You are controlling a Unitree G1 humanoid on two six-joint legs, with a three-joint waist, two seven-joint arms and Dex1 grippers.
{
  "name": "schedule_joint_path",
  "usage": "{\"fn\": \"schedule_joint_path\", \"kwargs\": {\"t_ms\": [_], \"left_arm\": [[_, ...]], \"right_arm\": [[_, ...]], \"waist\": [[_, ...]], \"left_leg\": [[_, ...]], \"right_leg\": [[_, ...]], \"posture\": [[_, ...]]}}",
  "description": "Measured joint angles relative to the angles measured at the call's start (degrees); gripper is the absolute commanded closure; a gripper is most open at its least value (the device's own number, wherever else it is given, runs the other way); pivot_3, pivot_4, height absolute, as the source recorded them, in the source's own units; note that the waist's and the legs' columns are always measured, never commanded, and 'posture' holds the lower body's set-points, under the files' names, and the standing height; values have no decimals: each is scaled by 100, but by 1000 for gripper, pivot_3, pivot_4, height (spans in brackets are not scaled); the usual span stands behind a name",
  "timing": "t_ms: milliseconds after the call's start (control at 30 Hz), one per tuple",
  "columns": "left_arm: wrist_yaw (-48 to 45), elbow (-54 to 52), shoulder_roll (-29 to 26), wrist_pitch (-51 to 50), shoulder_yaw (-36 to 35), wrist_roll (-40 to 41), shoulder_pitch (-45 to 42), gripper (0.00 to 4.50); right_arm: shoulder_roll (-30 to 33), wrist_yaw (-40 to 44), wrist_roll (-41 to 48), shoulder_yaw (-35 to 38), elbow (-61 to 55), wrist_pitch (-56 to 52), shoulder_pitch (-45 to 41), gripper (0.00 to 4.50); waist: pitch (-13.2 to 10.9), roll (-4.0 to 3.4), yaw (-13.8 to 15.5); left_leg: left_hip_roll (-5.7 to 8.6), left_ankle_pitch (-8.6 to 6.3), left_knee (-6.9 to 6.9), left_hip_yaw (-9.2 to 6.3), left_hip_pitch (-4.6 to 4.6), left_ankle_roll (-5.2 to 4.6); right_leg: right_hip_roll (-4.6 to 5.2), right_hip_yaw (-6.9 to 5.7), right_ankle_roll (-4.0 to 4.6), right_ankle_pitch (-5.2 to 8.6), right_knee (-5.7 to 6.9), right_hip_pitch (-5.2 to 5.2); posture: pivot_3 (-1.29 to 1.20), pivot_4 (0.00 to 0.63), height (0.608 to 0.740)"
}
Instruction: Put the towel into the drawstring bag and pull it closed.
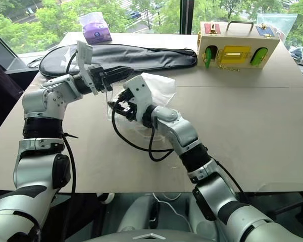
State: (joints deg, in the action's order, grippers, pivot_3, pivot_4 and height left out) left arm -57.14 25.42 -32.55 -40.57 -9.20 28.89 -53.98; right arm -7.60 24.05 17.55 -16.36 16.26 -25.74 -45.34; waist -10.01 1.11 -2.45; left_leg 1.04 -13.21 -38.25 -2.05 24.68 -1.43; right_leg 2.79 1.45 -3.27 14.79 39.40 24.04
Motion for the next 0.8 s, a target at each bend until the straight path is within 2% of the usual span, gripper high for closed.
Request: {"fn": "schedule_joint_path", "kwargs": {"t_ms": [267,533,800], "left_arm": [[76,-19,-1,-33,1,54,7,3255],[96,-12,0,-23,4,52,6,3255],[96,-12,19,-24,23,53,7,3255]], "right_arm": [[-10,12,348,250,264,204,-130,2190],[-6,485,448,-291,-196,-119,-127,2190],[-9,116,598,-63,-70,-178,-131,2190]], "waist": [[0,0,-8],[0,0,-6],[0,0,2]], "left_leg": [[0,1,1,0,-2,1],[0,0,0,0,-1,0],[0,1,0,-1,-1,2]], "right_leg": [[0,1,0,0,2,0],[-1,1,0,0,3,1],[1,1,0,0,3,1]], "posture": [[0,150,740],[0,150,740],[0,150,740]]}}
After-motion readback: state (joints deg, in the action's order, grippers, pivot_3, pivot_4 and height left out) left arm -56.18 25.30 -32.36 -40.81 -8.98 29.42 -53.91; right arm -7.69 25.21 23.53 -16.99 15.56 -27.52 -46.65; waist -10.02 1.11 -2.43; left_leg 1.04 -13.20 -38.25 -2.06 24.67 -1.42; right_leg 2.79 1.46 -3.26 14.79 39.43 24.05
